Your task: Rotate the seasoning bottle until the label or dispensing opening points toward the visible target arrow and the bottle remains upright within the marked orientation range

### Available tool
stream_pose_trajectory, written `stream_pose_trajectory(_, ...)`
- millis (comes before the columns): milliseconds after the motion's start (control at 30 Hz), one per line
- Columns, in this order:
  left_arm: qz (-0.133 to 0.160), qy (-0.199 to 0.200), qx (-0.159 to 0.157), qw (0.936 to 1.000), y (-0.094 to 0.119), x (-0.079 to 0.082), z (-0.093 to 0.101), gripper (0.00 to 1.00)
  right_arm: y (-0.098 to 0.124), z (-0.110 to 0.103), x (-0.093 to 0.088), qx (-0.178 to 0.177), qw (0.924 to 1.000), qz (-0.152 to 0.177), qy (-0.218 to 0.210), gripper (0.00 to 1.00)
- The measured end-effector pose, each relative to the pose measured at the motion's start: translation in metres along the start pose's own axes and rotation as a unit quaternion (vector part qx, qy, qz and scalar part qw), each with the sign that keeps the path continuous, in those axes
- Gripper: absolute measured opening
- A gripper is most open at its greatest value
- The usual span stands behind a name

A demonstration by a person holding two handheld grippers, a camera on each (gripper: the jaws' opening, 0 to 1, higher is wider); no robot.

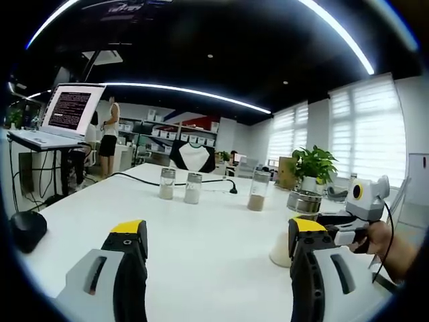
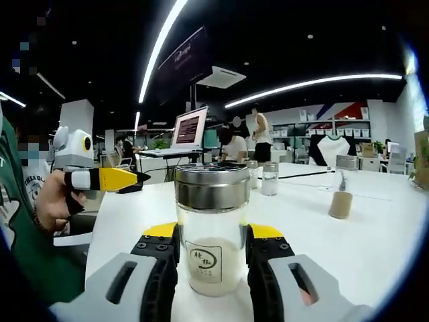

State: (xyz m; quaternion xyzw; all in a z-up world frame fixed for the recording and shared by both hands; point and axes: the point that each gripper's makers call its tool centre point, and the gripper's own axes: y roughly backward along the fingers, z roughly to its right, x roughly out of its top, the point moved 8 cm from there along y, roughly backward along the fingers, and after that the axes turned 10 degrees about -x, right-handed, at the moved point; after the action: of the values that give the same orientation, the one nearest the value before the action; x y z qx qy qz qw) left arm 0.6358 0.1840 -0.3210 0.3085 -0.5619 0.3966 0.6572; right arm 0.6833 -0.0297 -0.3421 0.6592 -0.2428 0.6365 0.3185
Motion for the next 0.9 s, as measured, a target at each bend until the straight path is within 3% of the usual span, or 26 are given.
stream_pose_trajectory(900,0.0,-0.017,0.001,0.9999,0.0013,0.0039,-0.0002,0.92,0.0,-0.0094,0.0003,-0.082,0.9966,-0.001,-0.002,0.37)
